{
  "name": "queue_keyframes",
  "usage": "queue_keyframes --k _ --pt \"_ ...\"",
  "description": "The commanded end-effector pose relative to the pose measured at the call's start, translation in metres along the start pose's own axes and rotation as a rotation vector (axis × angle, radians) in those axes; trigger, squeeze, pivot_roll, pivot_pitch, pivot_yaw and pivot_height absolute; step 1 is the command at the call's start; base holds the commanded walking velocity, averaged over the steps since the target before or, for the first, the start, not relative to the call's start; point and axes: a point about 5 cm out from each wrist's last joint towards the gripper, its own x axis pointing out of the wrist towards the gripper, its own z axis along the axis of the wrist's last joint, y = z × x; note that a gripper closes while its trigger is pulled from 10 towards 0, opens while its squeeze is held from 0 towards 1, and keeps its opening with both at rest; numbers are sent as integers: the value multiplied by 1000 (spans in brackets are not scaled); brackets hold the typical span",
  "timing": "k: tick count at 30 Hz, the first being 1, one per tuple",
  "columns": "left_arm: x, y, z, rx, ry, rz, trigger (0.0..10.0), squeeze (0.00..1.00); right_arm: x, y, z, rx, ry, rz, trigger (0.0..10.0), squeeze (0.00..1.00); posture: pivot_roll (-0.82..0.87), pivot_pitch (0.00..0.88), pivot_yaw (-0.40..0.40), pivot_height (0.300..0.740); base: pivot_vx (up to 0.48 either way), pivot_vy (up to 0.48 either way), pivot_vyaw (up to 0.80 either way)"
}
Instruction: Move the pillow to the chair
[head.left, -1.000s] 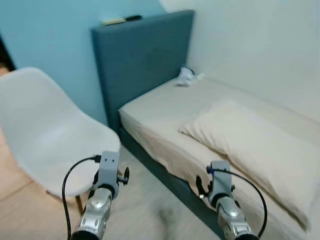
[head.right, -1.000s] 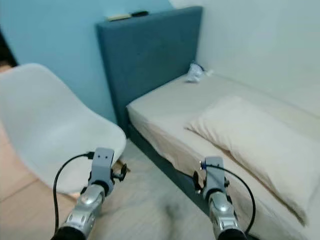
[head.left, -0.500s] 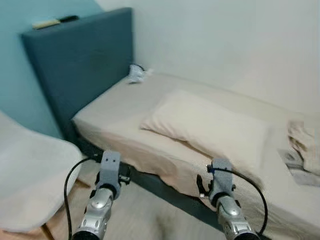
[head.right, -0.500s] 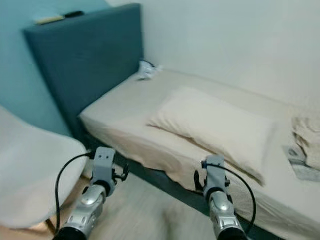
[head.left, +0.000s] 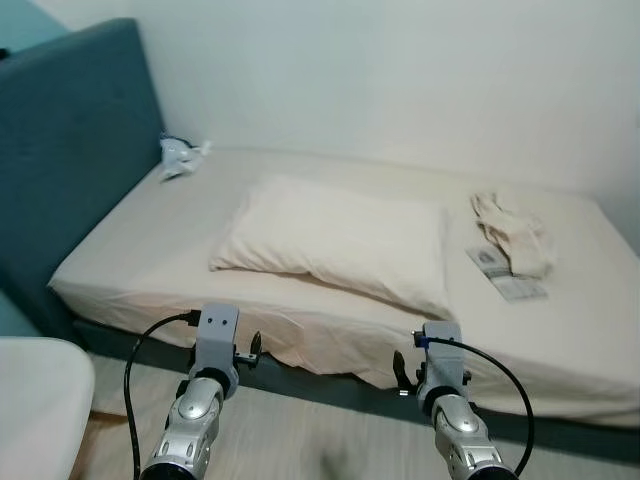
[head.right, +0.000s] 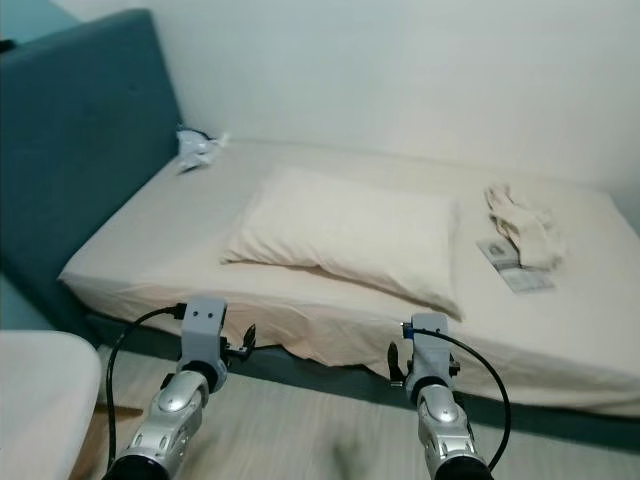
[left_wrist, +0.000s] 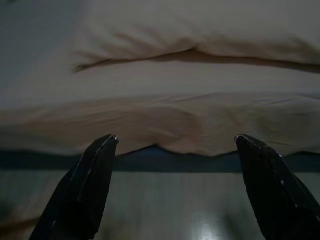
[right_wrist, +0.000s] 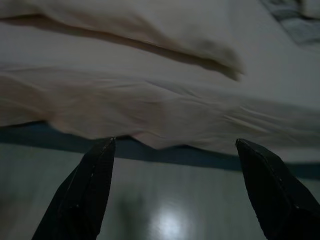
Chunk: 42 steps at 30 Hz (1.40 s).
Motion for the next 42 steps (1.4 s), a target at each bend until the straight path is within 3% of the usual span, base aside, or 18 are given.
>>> queue_keyframes --k 1,4,8,11,17,26,42 --pt "-1 1 -5 -8 18 12 10000 0 0 -3 4 2 -30 4 10000 0 -12 43 12 740 0 0 0" --pt "-2 2 -7 -7 20 20 10000 0 0 -2 7 -5 -55 19 10000 0 -17 41 13 740 0 0 0" --pt "-6 20 -26 34 166 172 10000 0 1 4 32 -73 -220 59 10000 0 -20 34 7 740 0 0 0" --pt "-7 26 -30 12 184 215 10000 0 1 12 38 -101 -256 105 10000 0 -28 28 4 740 0 0 0" --pt "-3 16 -18 -56 96 139 10000 0 4 27 38 -129 -231 195 10000 0 -17 20 -8 740 0 0 0" --pt "-1 -4 -5 -71 7 13 10000 0 5 26 36 -126 -225 180 10000 0 -18 15 -5 740 0 0 0" --pt "-2 -6 -2 -90 -27 -28 10000 0 3 25 31 -113 -210 182 10000 0 -20 14 -1 740 372 0 0"
